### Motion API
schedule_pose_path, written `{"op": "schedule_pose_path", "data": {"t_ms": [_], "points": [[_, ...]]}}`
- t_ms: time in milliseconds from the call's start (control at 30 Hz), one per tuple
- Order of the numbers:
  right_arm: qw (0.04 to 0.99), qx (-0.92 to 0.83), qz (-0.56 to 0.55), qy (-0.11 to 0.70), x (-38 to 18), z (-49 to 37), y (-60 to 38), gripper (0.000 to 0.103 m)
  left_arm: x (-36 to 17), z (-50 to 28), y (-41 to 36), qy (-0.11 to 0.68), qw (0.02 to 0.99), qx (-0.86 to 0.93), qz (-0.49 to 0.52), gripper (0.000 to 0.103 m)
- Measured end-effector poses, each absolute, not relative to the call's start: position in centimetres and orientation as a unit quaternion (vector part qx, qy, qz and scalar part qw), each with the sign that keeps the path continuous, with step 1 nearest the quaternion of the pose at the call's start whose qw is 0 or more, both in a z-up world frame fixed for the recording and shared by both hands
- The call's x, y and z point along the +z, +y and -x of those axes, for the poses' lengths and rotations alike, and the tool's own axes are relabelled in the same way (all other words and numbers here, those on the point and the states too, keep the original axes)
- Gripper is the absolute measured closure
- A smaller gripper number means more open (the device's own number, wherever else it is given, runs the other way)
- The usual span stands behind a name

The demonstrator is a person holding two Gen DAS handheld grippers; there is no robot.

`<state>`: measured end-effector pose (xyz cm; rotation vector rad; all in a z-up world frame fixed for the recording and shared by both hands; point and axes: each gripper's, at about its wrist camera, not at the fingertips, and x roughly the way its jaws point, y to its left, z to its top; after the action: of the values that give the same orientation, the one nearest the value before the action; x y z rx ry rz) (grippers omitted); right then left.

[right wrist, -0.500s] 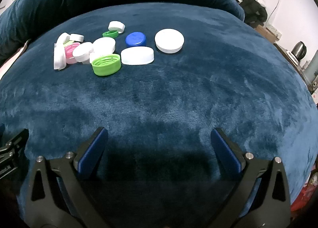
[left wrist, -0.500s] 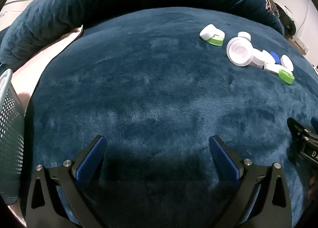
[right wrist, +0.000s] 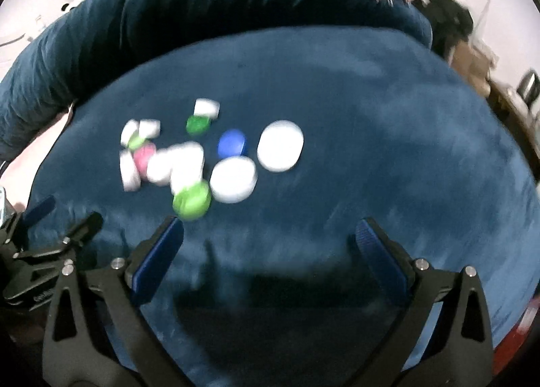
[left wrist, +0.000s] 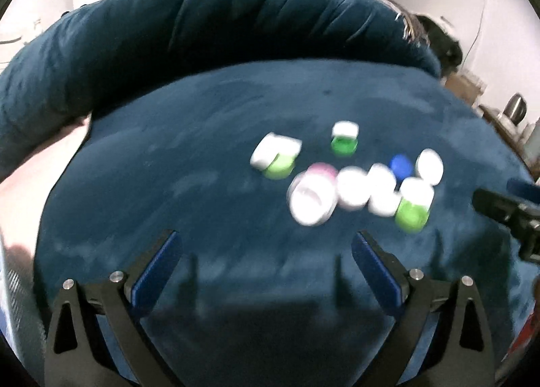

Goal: Organize objects
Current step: 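Lower the left gripper onto a large white cap and close it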

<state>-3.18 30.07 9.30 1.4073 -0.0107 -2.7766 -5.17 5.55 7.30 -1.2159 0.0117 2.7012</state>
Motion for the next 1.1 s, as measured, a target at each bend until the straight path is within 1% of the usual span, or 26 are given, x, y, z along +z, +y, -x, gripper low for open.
{"op": "schedule_pose_path", "data": {"t_ms": [67, 167, 233, 300, 367, 467, 533, 600, 667, 767, 867, 933, 967, 1000, 1033, 1067, 1100], "points": [[0.018, -0.898, -0.439, 0.021, 10.7, 3.9, 30.6, 0.000, 7.1, 6.8, 6.3, -0.008, 0.107, 0.904, 0.413, 0.002], [0.018, -0.904, -0.424, 0.048, 12.2, 5.3, 31.3, 0.000, 6.6, 8.9, 7.3, -0.017, 0.096, 0.903, 0.419, 0.002], [0.018, -0.905, -0.422, 0.037, 12.4, 5.8, 31.6, 0.000, 6.1, 10.4, 7.1, -0.013, 0.078, 0.899, 0.431, 0.002], [0.024, -0.902, -0.431, -0.006, 12.1, 6.2, 32.0, 0.000, 5.6, 10.8, 6.7, 0.003, 0.051, 0.891, 0.452, 0.002], [0.036, -0.898, -0.438, -0.037, 11.5, 6.7, 32.0, 0.000, 5.9, 9.3, 4.8, -0.002, 0.036, 0.888, 0.458, 0.002], [0.040, -0.897, -0.439, -0.031, 11.2, 7.2, 32.2, 0.000, 6.4, 6.4, 2.7, 0.014, 0.018, 0.893, 0.449, 0.002], [0.038, -0.892, -0.448, -0.052, 10.7, 7.6, 32.8, 0.000, 6.4, 5.6, 2.0, 0.011, 0.011, 0.895, 0.447, 0.002], [0.040, -0.883, -0.458, -0.088, 10.4, 7.9, 33.5, 0.000, 6.2, 5.6, 1.8, -0.003, 0.032, 0.893, 0.449, 0.002], [0.040, -0.878, -0.465, -0.104, 10.3, 8.2, 33.7, 0.000, 6.3, 5.6, 1.9, -0.008, 0.046, 0.895, 0.443, 0.003], [0.043, -0.879, -0.465, -0.094, 10.3, 8.1, 33.2, 0.000, 6.4, 6.2, 3.2, 0.002, 0.077, 0.896, 0.438, 0.003], [0.040, -0.876, -0.471, -0.097, 10.0, 8.1, 33.2, 0.000, 6.2, 7.2, 4.6, 0.009, 0.099, 0.892, 0.441, 0.007], [0.039, -0.873, -0.475, -0.100, 9.7, 8.2, 33.1, 0.000, 5.9, 7.9, 5.4, 0.012, 0.113, 0.886, 0.451, 0.007], [0.039, -0.873, -0.476, -0.100, 9.7, 8.2, 33.2, 0.000, 5.7, 8.2, 6.0, 0.013, 0.115, 0.882, 0.457, 0.014], [0.040, -0.872, -0.477, -0.100, 9.5, 8.3, 33.2, 0.000, 5.4, 8.5, 6.1, 0.015, 0.119, 0.878, 0.464, 0.026], [0.041, -0.872, -0.478, -0.098, 9.4, 8.3, 33.1, 0.000, 5.3, 8.7, 6.3, 0.013, 0.120, 0.874, 0.471, 0.036], [0.041, -0.871, -0.479, -0.097, 9.2, 8.4, 33.1, 0.000, 5.1, 8.9, 6.3, 0.007, 0.124, 0.871, 0.475, 0.060], [0.041, -0.870, -0.481, -0.099, 9.1, 8.5, 33.3, 0.000, 5.0, 9.0, 6.1, -0.008, 0.129, 0.869, 0.478, 0.061]]}}
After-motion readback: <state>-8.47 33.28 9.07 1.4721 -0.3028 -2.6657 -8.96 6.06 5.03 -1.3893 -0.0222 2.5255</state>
